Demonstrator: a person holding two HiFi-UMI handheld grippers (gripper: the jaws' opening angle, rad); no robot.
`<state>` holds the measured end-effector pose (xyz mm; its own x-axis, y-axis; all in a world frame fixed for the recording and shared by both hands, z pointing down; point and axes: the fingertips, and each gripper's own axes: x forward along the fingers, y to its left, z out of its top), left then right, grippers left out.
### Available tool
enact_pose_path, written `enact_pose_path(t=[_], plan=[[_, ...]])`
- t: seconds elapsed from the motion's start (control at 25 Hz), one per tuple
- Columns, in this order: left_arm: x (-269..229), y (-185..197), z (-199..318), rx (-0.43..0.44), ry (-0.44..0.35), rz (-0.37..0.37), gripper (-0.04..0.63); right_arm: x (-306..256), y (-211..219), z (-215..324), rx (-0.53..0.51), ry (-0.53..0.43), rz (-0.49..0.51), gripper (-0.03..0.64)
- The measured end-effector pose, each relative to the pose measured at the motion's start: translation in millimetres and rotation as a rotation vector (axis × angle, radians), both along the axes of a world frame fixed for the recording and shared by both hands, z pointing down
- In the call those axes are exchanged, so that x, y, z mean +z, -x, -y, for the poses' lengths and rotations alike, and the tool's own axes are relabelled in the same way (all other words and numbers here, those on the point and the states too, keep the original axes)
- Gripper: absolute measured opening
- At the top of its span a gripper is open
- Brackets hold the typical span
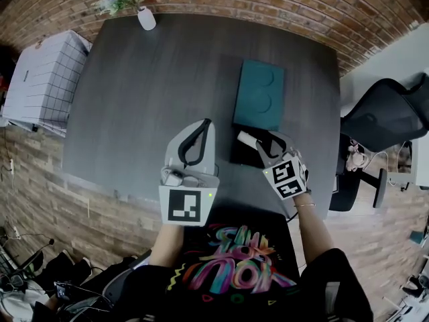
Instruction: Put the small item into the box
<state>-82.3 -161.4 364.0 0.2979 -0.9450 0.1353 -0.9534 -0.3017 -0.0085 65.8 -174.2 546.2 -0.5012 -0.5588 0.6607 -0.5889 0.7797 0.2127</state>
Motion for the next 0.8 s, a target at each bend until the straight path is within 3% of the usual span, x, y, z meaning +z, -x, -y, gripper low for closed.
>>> enact_pose_path(t=[0.6,0.8], plan=[[-32,-15,3,0.056,-0.061,-0.004,0.002,-175,-31,18,0.221,-0.272,0.424,0.097],[-34,-20,5,0.071,-0.055,-0.007,0.002,-211,-39,11,0.244,-0.369,0.467,0.069]])
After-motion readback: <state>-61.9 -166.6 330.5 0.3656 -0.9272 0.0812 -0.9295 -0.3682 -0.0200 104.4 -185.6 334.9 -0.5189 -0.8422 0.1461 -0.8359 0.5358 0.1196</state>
